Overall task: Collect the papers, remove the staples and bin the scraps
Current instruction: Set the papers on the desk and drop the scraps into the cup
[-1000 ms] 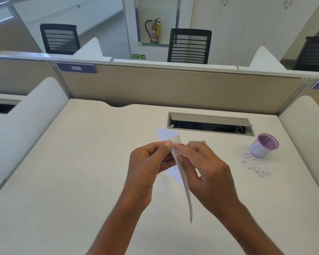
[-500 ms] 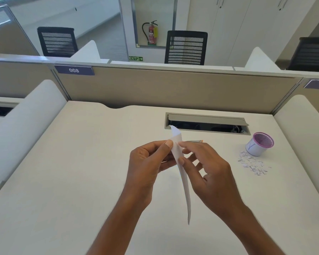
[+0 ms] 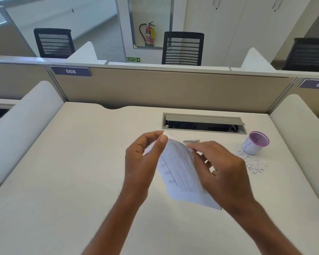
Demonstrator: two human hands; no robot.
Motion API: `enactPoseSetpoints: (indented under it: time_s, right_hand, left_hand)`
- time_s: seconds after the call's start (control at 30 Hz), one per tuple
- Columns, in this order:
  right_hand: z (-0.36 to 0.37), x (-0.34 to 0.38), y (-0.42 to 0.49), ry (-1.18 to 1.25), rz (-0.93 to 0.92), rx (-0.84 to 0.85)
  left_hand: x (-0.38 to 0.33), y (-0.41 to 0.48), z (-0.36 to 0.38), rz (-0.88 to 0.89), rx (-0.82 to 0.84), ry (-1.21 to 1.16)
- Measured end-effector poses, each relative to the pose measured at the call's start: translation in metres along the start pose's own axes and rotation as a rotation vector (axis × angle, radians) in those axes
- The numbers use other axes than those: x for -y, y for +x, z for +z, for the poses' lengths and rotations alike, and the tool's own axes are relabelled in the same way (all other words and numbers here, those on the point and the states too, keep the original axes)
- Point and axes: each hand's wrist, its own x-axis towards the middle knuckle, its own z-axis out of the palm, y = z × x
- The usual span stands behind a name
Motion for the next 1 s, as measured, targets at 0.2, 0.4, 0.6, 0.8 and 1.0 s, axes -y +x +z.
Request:
enactPoseSetpoints:
  time_s: [0.2, 0.4, 0.6, 0.8, 1.0]
  right_hand:
    - [-0.018, -0.013, 0.024, 0.359, 0.090, 0.157]
    - [-0.033, -0.021, 0.050, 0.506, 0.085, 0.306]
    - [-0.043, -0.027, 0.074, 0.411, 0.048, 0.245]
    - [-0.004, -0.058, 0.066, 0.895, 0.460, 0.008]
    - [0.066, -0.075, 0.013, 0.918, 0.734, 0.322]
  left_hand:
    - [0.026, 0.032, -0.039, 0.108, 0.296, 0.489]
    - [0.042, 0.041, -0.064, 0.198, 0.417, 0.488]
    - [0.048, 0.029, -0.054, 0.090, 0.310, 0.309]
    - [0.044, 0.028, -0.046, -0.045, 0.120, 0.030]
    - [0.051, 0.038, -0.044, -0.137, 0.038, -0.160]
